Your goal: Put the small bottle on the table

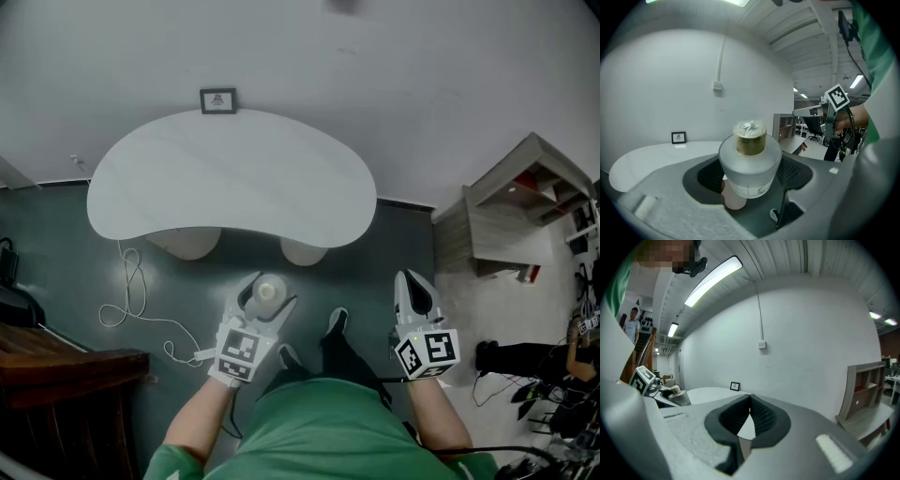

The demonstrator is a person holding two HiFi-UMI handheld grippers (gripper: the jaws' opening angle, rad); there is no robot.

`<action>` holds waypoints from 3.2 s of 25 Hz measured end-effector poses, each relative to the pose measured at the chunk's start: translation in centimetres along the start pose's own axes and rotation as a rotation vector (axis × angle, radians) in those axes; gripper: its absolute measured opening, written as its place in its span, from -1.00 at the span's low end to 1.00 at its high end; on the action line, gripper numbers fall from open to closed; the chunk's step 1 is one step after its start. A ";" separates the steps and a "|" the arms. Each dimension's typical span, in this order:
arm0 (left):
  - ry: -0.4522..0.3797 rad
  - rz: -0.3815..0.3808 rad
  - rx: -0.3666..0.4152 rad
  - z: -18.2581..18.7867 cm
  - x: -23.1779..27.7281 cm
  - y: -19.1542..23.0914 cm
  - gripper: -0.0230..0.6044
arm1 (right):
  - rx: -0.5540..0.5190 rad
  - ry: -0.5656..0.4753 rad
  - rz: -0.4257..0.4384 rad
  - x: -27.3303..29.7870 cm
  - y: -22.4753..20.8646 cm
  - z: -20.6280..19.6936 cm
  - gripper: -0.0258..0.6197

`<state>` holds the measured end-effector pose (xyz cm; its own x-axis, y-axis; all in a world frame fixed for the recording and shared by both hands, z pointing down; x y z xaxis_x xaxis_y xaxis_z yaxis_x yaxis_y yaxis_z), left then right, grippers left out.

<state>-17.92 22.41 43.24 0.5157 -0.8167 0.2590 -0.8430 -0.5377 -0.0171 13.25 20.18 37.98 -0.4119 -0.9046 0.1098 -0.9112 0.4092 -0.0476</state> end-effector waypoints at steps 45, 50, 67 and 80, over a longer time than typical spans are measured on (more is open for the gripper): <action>0.156 0.077 0.050 -0.6 26.6 11.2 0.16 | 0.080 0.091 0.142 24.2 -12.7 -1.2 -0.91; 0.175 -0.003 0.079 -2.3 28.8 12.9 0.16 | 0.063 0.108 0.051 24.0 -12.5 -0.7 -0.91; 0.229 -0.189 0.111 -7.0 35.4 16.2 0.16 | 0.021 0.165 -0.127 22.1 -10.6 -0.4 -0.91; 0.276 -0.263 0.165 -8.7 38.4 16.9 0.16 | 0.020 0.183 -0.181 21.6 -9.4 -0.6 -0.91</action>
<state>-13.71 -16.20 61.27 0.6309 -0.5718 0.5243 -0.6402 -0.7655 -0.0644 12.94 -3.12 41.42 -0.2367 -0.9253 0.2964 -0.9706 0.2388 -0.0298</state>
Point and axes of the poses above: the fingertips, and each gripper's own axes: x forward along the fingers, y to its left, z out of its top, the point moved 9 cm from there along -x, backward along the fingers, and after that the axes turned 5 degrees about -y, right-handed, at the moved point
